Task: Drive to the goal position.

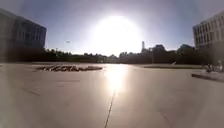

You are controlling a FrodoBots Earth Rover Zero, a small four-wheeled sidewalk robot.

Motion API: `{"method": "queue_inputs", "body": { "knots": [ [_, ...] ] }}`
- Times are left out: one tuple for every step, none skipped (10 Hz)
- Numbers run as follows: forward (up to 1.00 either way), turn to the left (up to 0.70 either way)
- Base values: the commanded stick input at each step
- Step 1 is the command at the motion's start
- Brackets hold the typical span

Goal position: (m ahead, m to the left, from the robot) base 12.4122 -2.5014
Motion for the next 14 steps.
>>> {"method": "queue_inputs", "body": {
  "knots": [
    [0.7,0.0],
    [0.7,0.0],
    [0.7,0.0],
    [0.7,0.0],
    [0.7,0.0],
    [0.7,0.0],
    [0.7,0.0],
    [0.7,0.0],
    [0.7,0.0],
    [0.7,0.0],
    [0.7,0.0],
    [0.7,0.0],
    [0.7,0.0],
    [0.7,0.0]
  ]
}}
